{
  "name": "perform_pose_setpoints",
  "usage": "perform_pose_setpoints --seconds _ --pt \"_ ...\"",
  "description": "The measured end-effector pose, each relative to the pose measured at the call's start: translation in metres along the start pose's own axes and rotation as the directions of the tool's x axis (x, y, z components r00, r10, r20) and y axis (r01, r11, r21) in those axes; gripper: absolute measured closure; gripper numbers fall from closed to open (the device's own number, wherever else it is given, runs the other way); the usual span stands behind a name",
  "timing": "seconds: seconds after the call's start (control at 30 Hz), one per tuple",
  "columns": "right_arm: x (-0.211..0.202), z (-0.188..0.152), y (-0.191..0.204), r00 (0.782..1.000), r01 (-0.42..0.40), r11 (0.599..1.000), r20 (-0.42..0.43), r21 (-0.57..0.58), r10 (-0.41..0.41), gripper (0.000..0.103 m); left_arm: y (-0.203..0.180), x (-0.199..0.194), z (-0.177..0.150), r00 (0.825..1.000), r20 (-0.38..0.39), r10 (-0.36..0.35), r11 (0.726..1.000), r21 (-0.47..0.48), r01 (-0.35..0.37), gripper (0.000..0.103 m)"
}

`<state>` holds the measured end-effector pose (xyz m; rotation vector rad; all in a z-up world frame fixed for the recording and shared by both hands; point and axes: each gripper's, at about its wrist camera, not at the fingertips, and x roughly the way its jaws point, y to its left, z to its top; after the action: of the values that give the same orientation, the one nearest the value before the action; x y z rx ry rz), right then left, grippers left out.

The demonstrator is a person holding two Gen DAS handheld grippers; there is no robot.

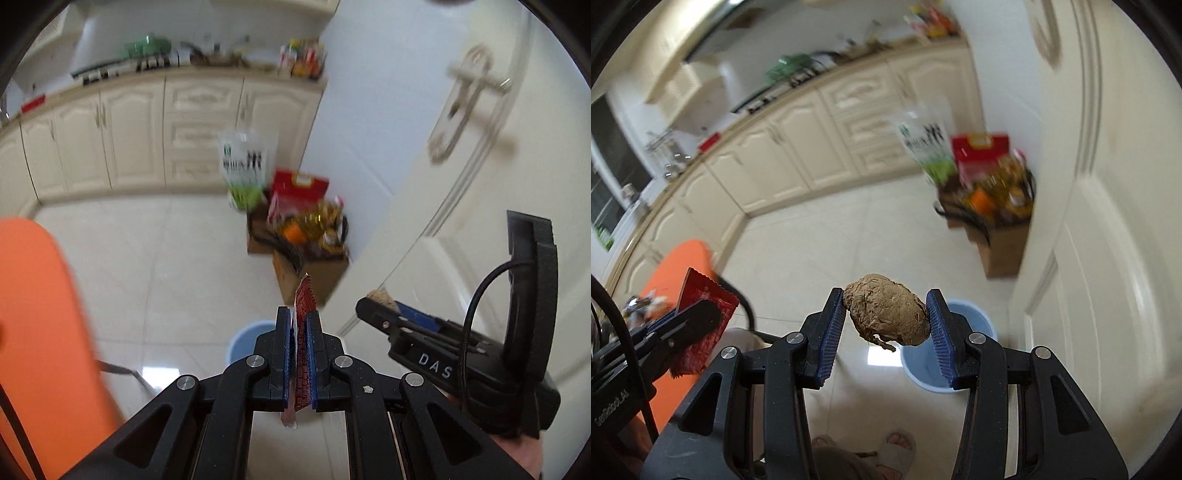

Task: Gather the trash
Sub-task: 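Carry the red wrapper and brown lump to the blue bin and release, then move both open tools back to the orange table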

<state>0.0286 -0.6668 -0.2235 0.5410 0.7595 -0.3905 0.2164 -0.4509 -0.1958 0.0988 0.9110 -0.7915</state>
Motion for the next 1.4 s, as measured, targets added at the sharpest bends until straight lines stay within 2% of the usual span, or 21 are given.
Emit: perform_pose_setpoints --seconds 0.23,0.33,0.4,0.43,0.47,0.53,0.63,0.7,0.8,0.93,1.17,1.27,1.4 --pt "0.085 -0.004 -0.07 0.993 -0.008 0.988 -0.113 0.157 0.026 0.061 0.013 0.116 0.027 0.985 -0.174 -0.009 0.999 -0.052 0.0 0.099" --pt "0.114 -0.007 -0.09 0.989 -0.019 0.976 -0.137 0.215 0.05 0.06 0.018 0.158 0.044 0.972 -0.234 0.014 0.997 -0.068 -0.031 0.098" --pt "0.126 -0.011 -0.099 0.988 -0.015 0.97 -0.147 0.244 0.053 0.058 0.016 0.18 0.058 0.966 -0.256 0.031 0.996 -0.076 -0.052 0.093" --pt "0.133 -0.012 -0.105 0.988 -0.006 0.965 -0.15 0.261 0.047 0.053 0.016 0.189 0.064 0.962 -0.27 0.051 0.995 -0.07 -0.073 0.082" --pt "0.139 -0.012 -0.11 0.986 -0.009 0.96 -0.154 0.28 0.055 0.046 0.016 0.195 0.069 0.958 -0.279 0.069 0.994 -0.067 -0.09 0.059" --pt "0.146 -0.012 -0.114 0.986 -0.002 0.953 -0.156 0.302 0.051 0.029 0.008 0.205 0.075 0.956 -0.281 0.085 0.992 -0.064 -0.107 0.03" --pt "0.145 -0.015 -0.119 0.988 0.002 0.944 -0.148 0.329 0.049 0.014 0.005 0.202 0.078 0.957 -0.256 0.133 0.987 -0.054 -0.151 0.023" --pt "0.139 -0.016 -0.119 0.99 0.023 0.94 -0.142 0.341 0.027 0.006 -0.002 0.192 0.072 0.956 -0.247 0.158 0.983 -0.048 -0.175 0.022" --pt "0.127 -0.015 -0.117 0.991 0.036 0.937 -0.137 0.348 0.013 0.006 -0.019 0.17 0.059 0.955 -0.204 0.214 0.975 -0.011 -0.221 0.022" --pt "0.096 -0.012 -0.103 0.995 0.056 0.946 -0.102 0.319 -0.024 0.006 -0.043 0.136 0.052 0.966 -0.129 0.223 0.975 0.014 -0.223 0.016" --pt "0.018 -0.005 -0.053 0.997 0.073 0.967 0.004 0.246 -0.077 0.0 -0.048 0.031 0.027 0.98 0.014 0.199 0.98 0.019 -0.199 0.001" --pt "-0.02 -0.002 -0.024 0.994 0.077 0.976 0.062 0.201 -0.091 0.0 -0.039 -0.023 0.014 0.977 0.076 0.199 0.98 0.008 -0.2 0.001" --pt "-0.066 -0.001 0.019 0.985 0.097 0.987 0.132 0.129 -0.114 0.0 -0.013 -0.094 -0.018 0.965 0.157 0.211 0.977 -0.018 -0.21 0.001"
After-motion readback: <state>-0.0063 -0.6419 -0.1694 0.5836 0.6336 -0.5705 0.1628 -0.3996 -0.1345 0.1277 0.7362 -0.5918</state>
